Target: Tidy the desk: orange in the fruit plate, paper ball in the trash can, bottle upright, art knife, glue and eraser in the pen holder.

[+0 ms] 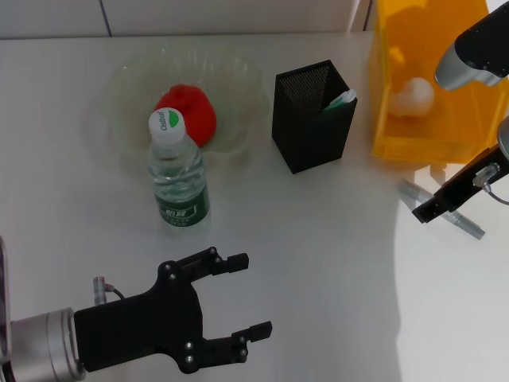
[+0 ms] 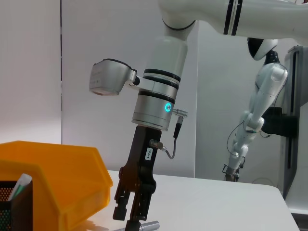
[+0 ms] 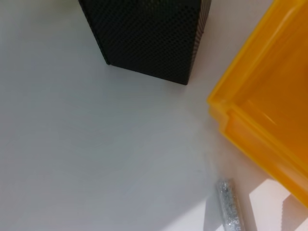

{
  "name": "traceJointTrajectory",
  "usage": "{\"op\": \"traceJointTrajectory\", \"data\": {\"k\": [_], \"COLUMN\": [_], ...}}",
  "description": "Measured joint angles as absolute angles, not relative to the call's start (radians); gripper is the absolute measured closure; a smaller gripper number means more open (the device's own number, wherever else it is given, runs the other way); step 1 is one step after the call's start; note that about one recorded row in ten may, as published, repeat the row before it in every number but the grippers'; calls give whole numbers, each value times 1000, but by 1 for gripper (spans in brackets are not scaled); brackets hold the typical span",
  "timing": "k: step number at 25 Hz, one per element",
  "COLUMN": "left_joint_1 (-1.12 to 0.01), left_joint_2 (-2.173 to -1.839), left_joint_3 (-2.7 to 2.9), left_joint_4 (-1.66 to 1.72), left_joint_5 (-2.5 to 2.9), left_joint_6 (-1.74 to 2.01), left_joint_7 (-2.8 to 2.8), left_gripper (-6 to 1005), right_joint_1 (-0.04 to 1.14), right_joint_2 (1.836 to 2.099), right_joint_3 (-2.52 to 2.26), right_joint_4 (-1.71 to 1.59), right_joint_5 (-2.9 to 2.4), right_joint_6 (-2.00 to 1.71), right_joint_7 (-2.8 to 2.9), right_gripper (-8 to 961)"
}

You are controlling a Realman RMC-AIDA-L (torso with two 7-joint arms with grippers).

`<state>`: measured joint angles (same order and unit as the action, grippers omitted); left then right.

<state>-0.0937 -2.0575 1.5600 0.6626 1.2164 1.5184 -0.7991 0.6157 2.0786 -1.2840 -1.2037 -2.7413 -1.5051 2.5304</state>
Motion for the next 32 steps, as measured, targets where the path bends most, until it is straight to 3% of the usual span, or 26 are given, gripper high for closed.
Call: {"op": "traceJointTrajectory", "data": {"k": [7,13,32], "left_joint_1": [-94,-92,-94], "left_joint_2": [-2057,-2057,-2059], "left_joint_3": [1560,1560,1560], "left_joint_4": [663,664,663], "left_joint_5": [1216,1216,1216], "left_joint_6": [1523,1534,1533], "left_joint_7": [-800,-800,-794], "left_gripper": [190,190,190], "right_joint_1": [617,619,624], "right_joint_2": [2079,2079,2078], "right_joint_3": [-1284,-1284,-1297], "right_joint_4": [-1198,-1198,-1185], "right_joint_5": [-2741,-2741,-2784], "right_joint_6": [-1498,-1497,-1474], "right_joint_7": [2528,2528,2525], "right_gripper": [253,492,534]}}
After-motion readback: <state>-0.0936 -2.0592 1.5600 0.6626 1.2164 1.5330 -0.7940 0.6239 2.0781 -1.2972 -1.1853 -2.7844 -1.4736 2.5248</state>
